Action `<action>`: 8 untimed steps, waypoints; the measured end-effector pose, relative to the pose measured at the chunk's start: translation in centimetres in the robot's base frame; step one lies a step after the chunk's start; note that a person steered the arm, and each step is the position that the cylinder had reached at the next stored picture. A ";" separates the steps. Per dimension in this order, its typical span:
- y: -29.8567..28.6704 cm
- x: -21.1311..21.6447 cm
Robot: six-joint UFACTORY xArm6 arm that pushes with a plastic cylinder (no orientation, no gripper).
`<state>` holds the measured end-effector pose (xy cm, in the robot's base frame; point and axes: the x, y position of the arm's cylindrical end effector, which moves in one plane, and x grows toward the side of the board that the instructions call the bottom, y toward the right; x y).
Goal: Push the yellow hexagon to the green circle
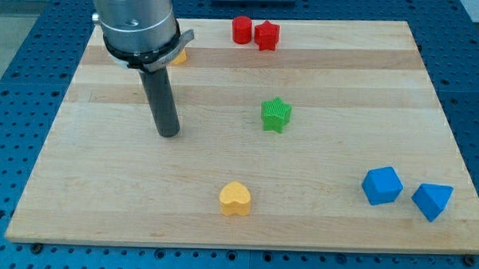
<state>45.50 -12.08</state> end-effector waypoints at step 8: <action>-5.5 -21.7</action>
<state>23.80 -17.55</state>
